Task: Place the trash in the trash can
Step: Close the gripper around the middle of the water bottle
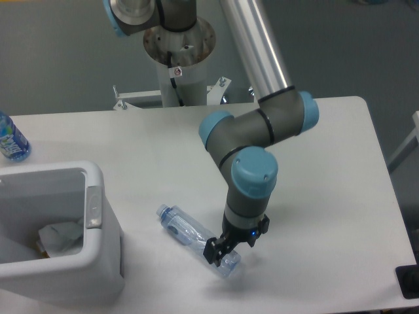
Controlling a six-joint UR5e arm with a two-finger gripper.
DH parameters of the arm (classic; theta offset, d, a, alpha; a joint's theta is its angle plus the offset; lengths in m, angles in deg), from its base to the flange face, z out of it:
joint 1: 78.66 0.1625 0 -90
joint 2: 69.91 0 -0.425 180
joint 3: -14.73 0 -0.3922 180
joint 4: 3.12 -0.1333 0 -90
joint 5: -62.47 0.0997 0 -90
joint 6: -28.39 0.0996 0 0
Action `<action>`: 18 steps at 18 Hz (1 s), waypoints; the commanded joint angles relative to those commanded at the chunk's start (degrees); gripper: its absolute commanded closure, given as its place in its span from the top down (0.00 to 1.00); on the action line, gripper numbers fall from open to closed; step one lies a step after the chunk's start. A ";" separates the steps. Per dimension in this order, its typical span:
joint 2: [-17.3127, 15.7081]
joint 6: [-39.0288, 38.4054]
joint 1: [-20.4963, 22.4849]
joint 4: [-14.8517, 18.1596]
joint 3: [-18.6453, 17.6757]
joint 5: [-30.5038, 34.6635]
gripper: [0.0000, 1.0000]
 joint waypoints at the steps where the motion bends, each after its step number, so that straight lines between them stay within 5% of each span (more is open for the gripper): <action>1: 0.44 0.00 -0.09 0.00 0.00 0.09 1.00; 13: 3.43 0.09 -0.70 -0.97 0.35 2.55 1.00; 16: 3.43 0.09 -0.70 -0.97 0.35 2.73 0.74; 18: 3.17 0.17 -0.70 -0.97 0.26 2.72 0.66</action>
